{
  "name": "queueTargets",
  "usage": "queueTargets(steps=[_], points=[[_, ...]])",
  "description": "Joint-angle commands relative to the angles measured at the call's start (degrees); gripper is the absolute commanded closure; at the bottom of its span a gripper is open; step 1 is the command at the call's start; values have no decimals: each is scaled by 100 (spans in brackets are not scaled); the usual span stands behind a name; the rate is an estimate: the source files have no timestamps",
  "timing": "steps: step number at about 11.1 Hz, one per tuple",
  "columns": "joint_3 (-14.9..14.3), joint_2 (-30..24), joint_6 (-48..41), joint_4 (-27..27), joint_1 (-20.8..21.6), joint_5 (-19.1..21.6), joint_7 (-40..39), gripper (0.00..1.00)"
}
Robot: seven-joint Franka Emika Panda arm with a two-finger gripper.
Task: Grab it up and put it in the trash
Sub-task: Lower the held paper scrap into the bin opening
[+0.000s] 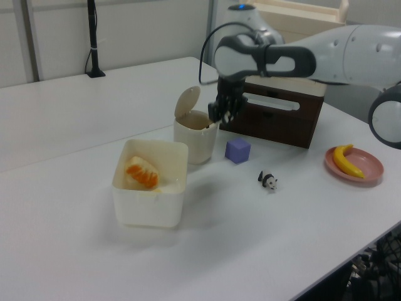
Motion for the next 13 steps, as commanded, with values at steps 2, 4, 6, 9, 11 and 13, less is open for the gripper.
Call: queueTargets(steps=[2,4,6,9,11,13], points=[[-16,583,1677,114,-138,44,1957,15],[2,742,2022,114,-120,-456,3222,0],[46,717,1997,114,-51,-730,3650,0],[2,568,1962,114,-41,-705,3616,0],[2,217,1273,27,-67,-626,3048,0],[20,-99,130,-26,-59,-381,1767,0]])
